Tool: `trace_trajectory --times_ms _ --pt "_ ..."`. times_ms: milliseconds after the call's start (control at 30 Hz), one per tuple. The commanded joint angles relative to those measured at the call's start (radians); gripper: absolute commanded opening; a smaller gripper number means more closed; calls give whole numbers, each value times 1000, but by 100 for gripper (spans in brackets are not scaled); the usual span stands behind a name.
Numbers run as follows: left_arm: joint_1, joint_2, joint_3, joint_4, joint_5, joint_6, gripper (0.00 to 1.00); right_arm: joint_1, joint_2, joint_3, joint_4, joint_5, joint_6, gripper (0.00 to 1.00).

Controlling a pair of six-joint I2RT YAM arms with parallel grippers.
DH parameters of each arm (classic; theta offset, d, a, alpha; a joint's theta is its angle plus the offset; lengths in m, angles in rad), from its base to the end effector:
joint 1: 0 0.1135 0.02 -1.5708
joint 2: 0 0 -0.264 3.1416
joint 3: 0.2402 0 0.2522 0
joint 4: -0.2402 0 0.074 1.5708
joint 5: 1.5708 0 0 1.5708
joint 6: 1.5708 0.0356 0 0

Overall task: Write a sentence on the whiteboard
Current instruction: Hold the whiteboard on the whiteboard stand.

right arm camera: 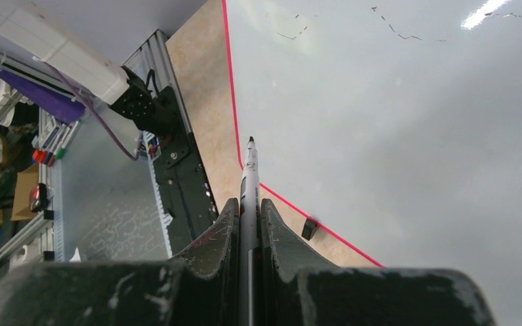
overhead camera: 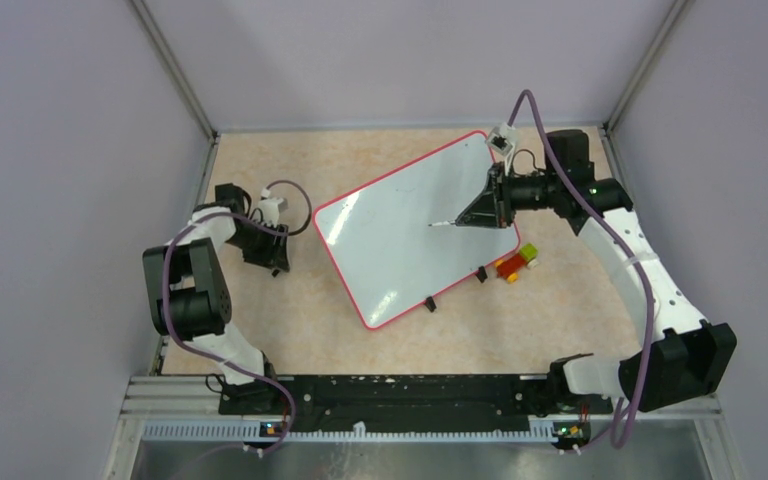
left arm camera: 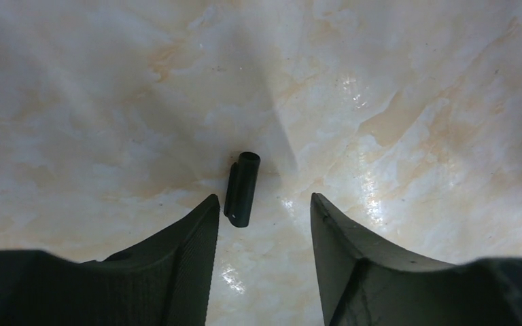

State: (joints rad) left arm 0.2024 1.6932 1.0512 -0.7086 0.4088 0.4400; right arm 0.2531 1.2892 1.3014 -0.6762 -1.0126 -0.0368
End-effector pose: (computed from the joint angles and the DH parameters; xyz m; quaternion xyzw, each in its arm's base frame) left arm 0.3042 0.0480 0.1728 0.1375 0.9637 -0.1575 0.1658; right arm 0.2480 0.0953 0.3729 -0.3237 0.7473 0.4747 0.3338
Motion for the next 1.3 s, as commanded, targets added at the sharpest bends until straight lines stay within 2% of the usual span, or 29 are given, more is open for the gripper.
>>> trace_trajectory --times_ms 0,167,267,400,600,667,967,1267 --pt "2 -96 98 -49 58 -12 59 32 -15 18 -4 39 -63 0" --pt "30 -179 225 -44 109 -84 64 44 -18 25 -12 47 -81 0" --pt "46 -221 297 -28 193 -122 66 52 -20 21 -17 53 -92 0" --pt "46 -264 353 8 386 -190 67 70 -20 16 -32 53 -118 0" --pt "32 -294 374 117 750 -325 67 93 -12 13 -48 32 -142 0" --pt "-2 -284 380 127 807 -355 67 95 -11 13 -48 25 -143 0" --pt "-239 -236 378 124 770 -359 68 97 -12 16 -83 4 -178 0" --pt "-314 -150 435 98 710 -335 67 97 -20 17 -102 9 -192 0"
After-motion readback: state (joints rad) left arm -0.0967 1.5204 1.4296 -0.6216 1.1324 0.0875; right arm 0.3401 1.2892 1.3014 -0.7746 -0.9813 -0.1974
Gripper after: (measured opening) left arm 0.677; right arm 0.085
